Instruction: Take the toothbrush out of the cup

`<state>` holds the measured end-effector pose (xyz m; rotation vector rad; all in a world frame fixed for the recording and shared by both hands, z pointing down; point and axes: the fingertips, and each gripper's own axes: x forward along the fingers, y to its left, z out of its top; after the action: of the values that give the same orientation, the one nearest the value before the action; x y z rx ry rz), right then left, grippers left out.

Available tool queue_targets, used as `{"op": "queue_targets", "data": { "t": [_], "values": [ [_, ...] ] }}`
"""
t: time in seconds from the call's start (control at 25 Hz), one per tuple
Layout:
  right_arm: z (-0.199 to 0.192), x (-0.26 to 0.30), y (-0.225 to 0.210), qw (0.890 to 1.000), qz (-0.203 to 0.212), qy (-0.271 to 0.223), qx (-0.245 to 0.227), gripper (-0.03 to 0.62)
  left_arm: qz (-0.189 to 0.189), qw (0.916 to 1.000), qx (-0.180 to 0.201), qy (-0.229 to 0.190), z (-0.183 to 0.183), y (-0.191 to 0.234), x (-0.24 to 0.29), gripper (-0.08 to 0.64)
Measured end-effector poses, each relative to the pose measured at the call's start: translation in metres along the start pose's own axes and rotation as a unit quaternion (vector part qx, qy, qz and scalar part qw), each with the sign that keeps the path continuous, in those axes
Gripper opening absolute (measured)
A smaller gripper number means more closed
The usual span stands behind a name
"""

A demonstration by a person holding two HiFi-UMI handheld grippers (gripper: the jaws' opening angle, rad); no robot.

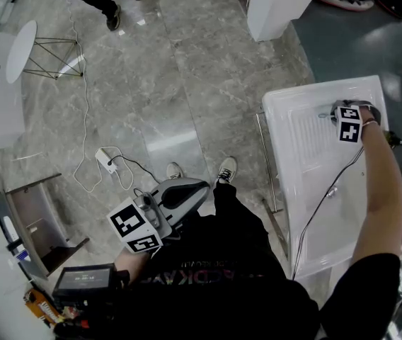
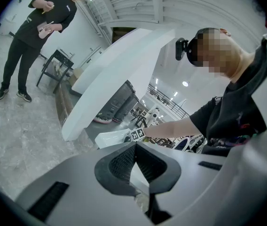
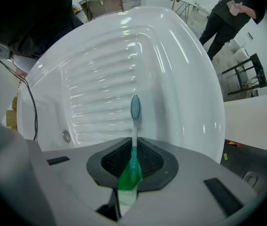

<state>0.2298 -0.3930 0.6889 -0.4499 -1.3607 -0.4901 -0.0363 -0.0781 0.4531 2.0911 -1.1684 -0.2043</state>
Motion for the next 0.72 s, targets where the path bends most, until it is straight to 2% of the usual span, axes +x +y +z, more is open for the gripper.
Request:
{"op": "queue_targets", "data": {
  "t": [0.44,0.72],
  "values": [
    [0.016,-0.005,-0.006,0.999,-0.042,-0.023,0.025,0.043,-0.009,0.9999,0.008,0.001,-0.002,-0.002,-0.001,0.008],
    [0.021,-0.016,-0.015,0.993,-0.081,-0.055,0.070,0.043,-0.016,0.9997,0.018,0.006,-0.003,-0.004,-0.003,0.006]
  ]
}}
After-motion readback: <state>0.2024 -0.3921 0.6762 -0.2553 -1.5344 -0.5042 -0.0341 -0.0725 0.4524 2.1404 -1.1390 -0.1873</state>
